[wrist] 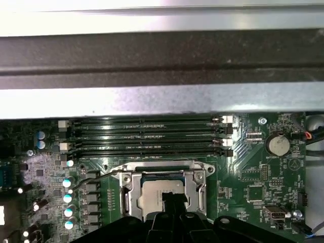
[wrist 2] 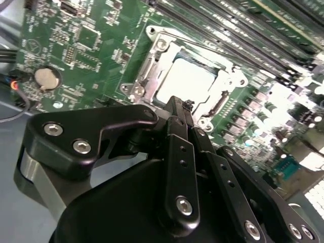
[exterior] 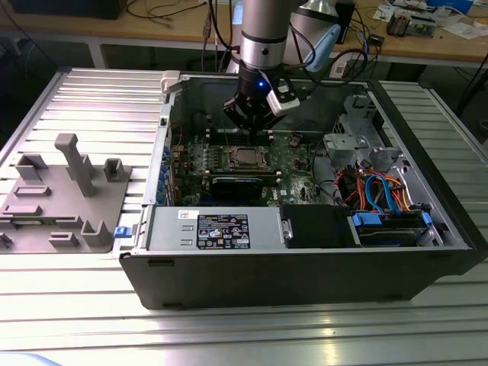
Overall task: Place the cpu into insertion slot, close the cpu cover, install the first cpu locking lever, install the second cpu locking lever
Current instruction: 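Install the first cpu locking lever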
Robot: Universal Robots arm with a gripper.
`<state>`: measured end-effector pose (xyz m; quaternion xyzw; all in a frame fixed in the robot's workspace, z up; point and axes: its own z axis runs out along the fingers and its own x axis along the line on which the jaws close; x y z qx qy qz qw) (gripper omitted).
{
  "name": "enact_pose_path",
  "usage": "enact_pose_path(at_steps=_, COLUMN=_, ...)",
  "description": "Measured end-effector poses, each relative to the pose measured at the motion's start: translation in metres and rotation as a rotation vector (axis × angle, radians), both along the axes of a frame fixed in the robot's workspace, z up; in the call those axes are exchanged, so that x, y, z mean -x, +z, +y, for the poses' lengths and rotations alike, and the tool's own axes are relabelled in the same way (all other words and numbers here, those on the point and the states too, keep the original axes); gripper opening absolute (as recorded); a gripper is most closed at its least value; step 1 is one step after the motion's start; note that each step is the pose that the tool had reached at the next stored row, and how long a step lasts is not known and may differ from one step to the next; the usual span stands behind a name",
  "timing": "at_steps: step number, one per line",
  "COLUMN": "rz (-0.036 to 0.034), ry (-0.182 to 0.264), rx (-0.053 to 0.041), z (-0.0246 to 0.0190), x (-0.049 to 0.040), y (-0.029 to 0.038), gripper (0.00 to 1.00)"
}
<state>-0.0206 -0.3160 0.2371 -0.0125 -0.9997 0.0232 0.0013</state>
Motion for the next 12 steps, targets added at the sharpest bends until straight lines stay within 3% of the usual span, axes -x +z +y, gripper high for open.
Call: enact_pose_path(at_steps=12, rz=0.0000, ry=0.001, rx=0.0001, z=0.0000, x=0.0014, y=0.0008, gripper=0.11)
